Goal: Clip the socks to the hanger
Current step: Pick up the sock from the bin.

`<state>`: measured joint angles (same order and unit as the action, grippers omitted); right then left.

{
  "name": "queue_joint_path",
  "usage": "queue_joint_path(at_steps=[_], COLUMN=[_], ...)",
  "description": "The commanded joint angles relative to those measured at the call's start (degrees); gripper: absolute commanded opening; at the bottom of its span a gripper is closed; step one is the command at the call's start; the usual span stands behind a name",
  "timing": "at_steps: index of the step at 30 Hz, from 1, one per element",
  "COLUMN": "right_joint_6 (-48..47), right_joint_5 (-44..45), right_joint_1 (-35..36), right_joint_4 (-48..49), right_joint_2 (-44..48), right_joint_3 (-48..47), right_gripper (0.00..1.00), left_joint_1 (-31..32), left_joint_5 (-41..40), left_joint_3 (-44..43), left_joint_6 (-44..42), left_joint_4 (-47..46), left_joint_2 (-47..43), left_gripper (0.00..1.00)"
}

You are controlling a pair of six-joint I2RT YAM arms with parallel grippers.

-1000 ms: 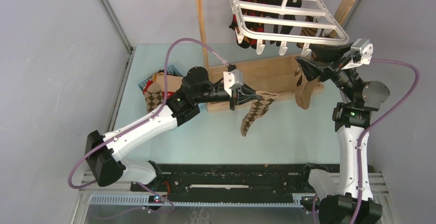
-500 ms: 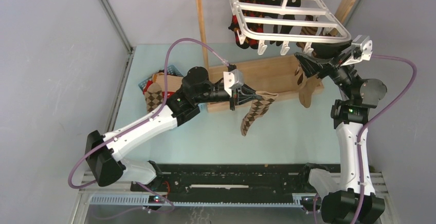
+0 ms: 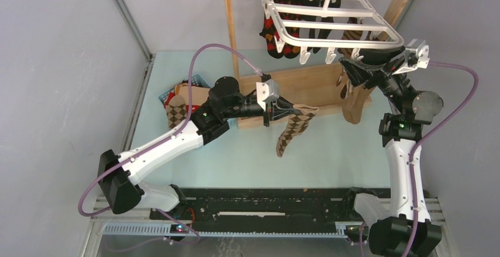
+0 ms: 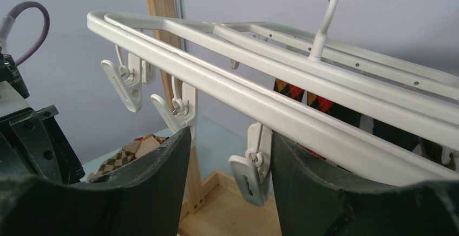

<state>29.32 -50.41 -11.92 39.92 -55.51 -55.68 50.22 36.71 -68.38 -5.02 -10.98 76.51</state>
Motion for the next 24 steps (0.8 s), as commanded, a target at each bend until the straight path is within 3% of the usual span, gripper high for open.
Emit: queue_joint_path(at_steps=[1,6,16,24], right_joint_6=[1.31,1.37,0.23,-0.09], right_joint_5=[0.41,0.32,0.91,-0.88], right_joint_1=[0.23,0.23,0.64,0.56], right_joint_4=[2.35,1.92,-1.1,-2.38], right_joint_2=[0.46,0.73,1.29,1.72], right_joint_3=[-2.05,-2.07,-2.91,-3.08], right_gripper=[0.61,0.54,0.29,0.53], left_joint_1=[-0.28,-0.29,-0.29,-0.2], left_joint_5=[0.91,0.91,1.08,1.08], left_joint_3=[-4.56,-4.56,-4.57,-4.39], left_joint_6=[-0.35,-0.17,0.53,1.17], left_joint_4=[-1.14,-1.32,-1.83,-2.02], left_joint_2=[-0.34,-0.33,-0.46,-0.56], left_gripper=[0.01,0.01,0.01,0.01])
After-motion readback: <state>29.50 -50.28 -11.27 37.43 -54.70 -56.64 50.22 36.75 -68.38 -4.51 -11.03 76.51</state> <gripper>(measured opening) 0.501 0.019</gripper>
